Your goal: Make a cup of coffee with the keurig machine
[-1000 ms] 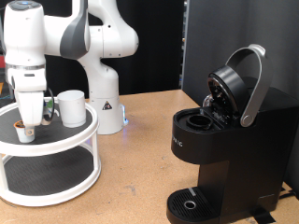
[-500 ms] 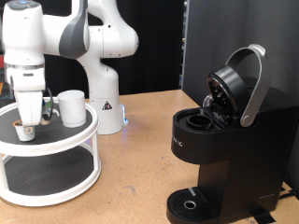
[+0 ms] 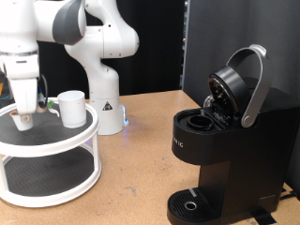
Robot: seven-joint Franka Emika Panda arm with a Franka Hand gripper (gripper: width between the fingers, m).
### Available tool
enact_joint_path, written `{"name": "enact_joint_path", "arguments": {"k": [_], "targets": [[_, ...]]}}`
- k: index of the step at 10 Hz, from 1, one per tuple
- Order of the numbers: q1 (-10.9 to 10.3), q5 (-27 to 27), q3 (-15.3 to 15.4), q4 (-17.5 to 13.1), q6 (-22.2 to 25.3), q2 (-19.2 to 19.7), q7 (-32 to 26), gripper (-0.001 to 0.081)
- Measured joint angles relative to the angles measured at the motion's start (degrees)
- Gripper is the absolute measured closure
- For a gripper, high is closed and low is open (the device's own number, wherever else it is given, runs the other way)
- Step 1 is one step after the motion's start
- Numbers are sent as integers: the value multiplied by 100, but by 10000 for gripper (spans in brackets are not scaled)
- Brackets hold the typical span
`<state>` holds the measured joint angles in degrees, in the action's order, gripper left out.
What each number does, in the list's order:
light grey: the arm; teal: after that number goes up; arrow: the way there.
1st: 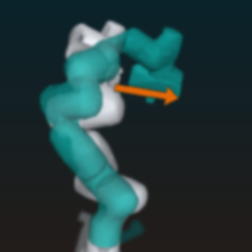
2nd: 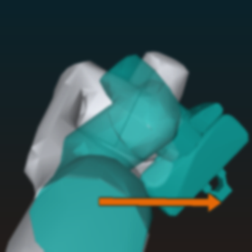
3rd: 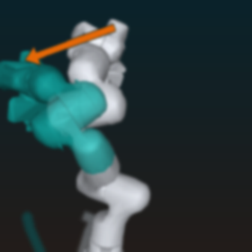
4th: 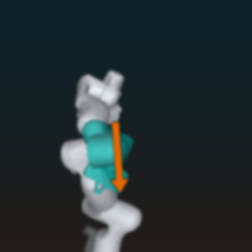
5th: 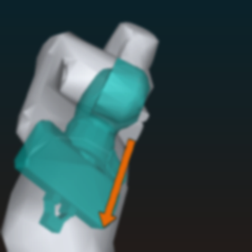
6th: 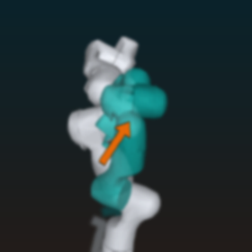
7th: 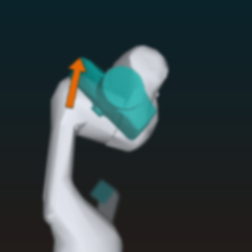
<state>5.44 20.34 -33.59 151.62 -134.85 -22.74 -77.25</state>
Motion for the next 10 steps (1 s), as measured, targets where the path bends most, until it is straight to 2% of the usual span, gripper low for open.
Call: {"name": "enact_joint_path", "arguments": {"k": [3, 5, 7, 10], "targets": [[-22, -125, 109, -360, 792, -442, -217, 376], [-36, -142, 132, -399, 979, -556, -239, 380], [-116, -600, 227, -428, 1173, -593, -39, 380], [-338, -1345, 630, -585, 1592, -709, 702, 380]]}}
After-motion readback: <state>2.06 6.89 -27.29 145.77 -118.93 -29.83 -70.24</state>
